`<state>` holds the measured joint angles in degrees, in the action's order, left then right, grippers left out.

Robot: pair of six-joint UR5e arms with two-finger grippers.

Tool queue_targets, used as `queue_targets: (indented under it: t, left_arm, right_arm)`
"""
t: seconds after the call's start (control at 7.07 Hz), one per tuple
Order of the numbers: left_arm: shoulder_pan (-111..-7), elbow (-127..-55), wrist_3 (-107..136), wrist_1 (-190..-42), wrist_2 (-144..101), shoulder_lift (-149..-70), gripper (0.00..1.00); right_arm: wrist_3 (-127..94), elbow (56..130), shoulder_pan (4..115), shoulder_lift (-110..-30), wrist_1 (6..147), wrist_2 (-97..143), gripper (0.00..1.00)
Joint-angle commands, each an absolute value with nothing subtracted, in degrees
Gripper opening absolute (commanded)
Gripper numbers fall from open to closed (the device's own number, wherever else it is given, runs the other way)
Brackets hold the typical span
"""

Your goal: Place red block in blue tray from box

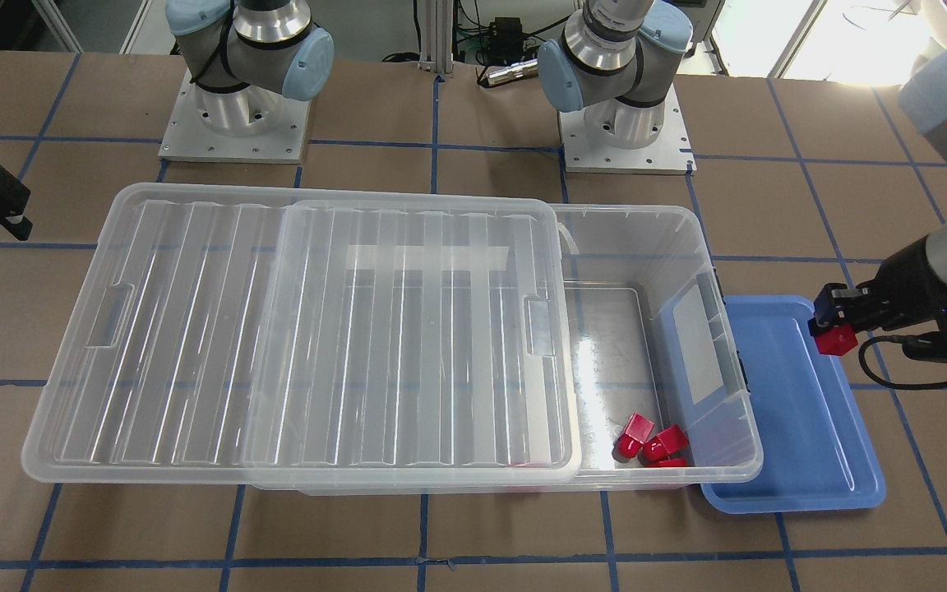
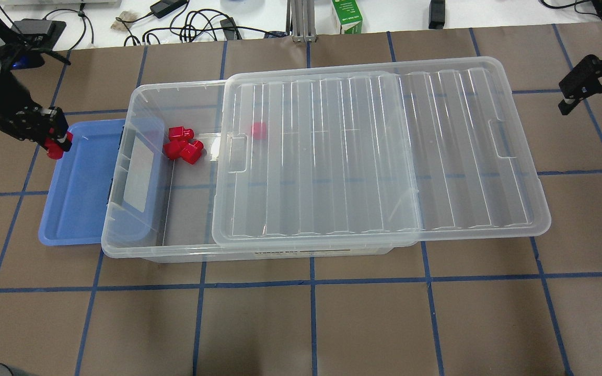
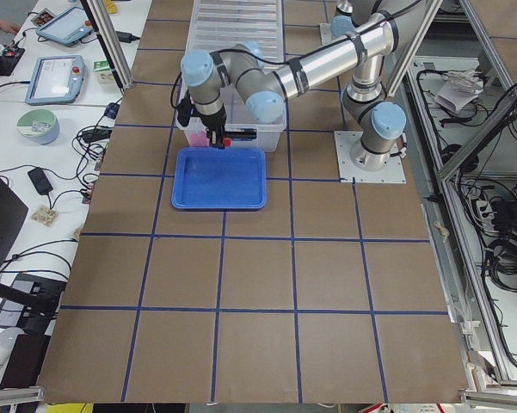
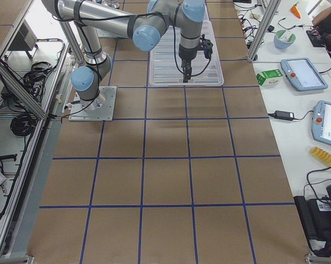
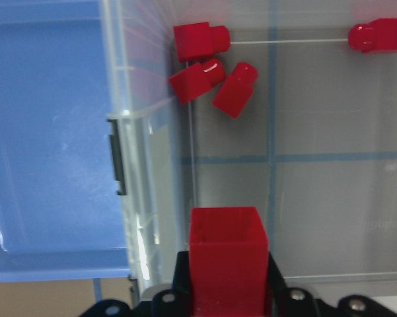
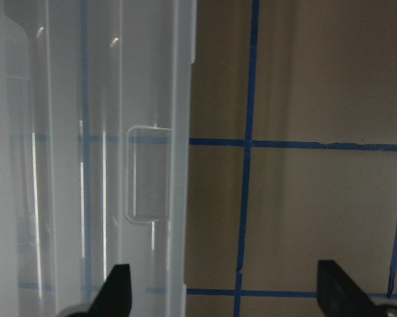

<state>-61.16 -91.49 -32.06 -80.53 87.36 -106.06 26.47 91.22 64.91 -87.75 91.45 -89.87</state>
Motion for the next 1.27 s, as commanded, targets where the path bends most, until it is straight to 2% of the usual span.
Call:
queue_targets:
  t: [0.0,0.14,0.42,0.57,0.71,0.85,1.13]
  left_arm:
    - [-57.7,-99.8,-35.0,-69.7,86.1,-109.2,0.00]
    - [-58.1,-103.0,-34.9,-62.0,86.3,-110.8,0.00]
    - [-60.6,-104.4,-35.4,-60.5,86.8,-112.0,0.01]
    - [-60.6,-105.3,-35.4,-56.7,86.9,-112.7,0.24]
    - [-60.6,-105.0,-35.3,-55.8,87.1,-113.2,0.74]
    - [-60.6,-104.4,-35.3,-55.6,87.4,-113.1,0.89]
    - [-61.6,-102.8,-34.5,-59.4,90.2,-109.8,0.96]
  right_arm:
    - [27.1,98.0,63.4,-86.2,99.0,-91.1,0.98]
    - [26.8,103.0,63.5,-84.0,107.1,-91.1,1.00]
    - [26.5,103.9,64.1,-83.8,108.6,-90.5,1.00]
    - [26.2,104.0,64.2,-83.4,108.8,-90.3,1.00]
    - [24.9,104.0,65.1,-83.4,108.9,-90.2,1.00]
    - [24.0,104.0,67.0,-83.2,109.0,-89.9,1.00]
    - [21.3,104.0,70.5,-83.3,109.0,-89.9,1.00]
